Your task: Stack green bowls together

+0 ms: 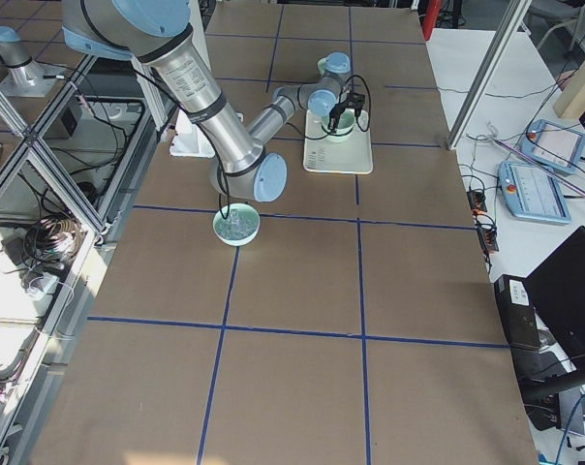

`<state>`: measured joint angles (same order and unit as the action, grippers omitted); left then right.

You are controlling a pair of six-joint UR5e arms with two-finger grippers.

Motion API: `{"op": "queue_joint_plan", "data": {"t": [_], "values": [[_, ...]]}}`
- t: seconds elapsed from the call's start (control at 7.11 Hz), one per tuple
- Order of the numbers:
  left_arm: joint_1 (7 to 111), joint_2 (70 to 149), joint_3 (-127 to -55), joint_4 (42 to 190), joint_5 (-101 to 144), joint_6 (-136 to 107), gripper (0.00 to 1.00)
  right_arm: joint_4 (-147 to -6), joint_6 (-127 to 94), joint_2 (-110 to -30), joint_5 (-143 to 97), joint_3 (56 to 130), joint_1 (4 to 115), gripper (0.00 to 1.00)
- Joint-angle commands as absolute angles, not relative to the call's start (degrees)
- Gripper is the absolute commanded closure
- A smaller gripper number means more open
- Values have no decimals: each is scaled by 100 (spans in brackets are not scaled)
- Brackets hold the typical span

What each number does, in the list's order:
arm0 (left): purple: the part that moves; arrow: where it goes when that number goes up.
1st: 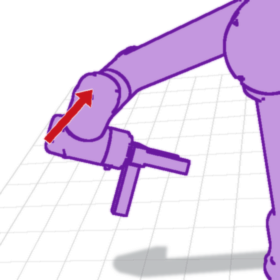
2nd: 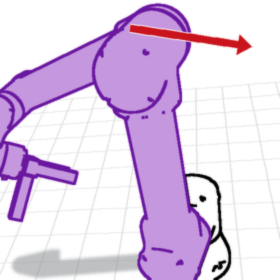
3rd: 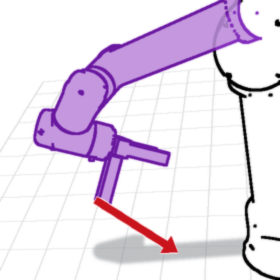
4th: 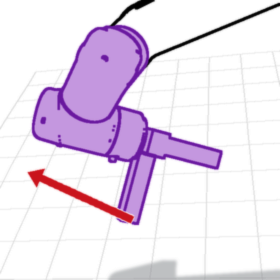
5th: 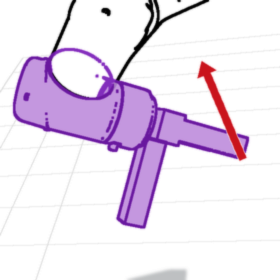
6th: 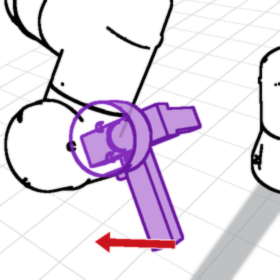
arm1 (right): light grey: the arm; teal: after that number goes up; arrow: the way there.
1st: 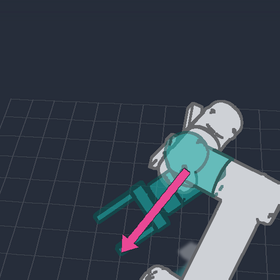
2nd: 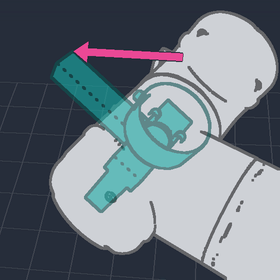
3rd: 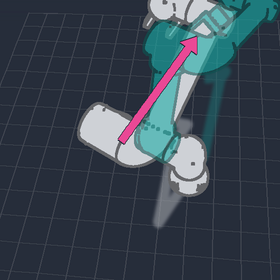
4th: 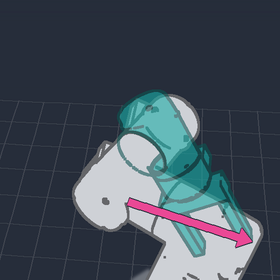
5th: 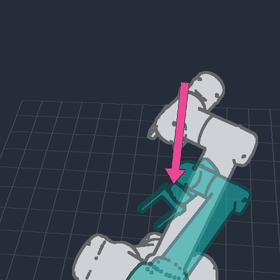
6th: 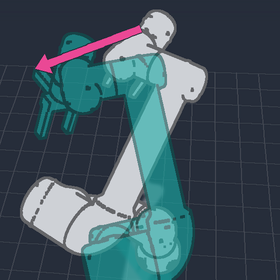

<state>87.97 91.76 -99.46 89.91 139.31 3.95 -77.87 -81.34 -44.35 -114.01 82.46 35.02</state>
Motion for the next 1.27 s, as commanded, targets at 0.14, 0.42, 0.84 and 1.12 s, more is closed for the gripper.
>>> {"op": "queue_joint_plan", "data": {"t": [0.14, 0.42, 0.84, 1.12], "values": [[8789, 9202, -10019, 8983, 13931, 308, 0, -7787, -8174, -4447, -11312, 8244, 3489, 0], [8282, 9202, -10195, 9114, 13931, 246, 0, -7787, -8148, -4473, -11407, 8514, 3637, 0], [6747, 9254, -9637, 10722, 13852, -2590, 0, -7805, -8034, -5857, -11733, 9952, 4059, 0], [6059, 9447, -9185, 11539, 13738, -3975, 4, -7805, -7972, -6029, -11725, 10107, 4113, 0]]}}
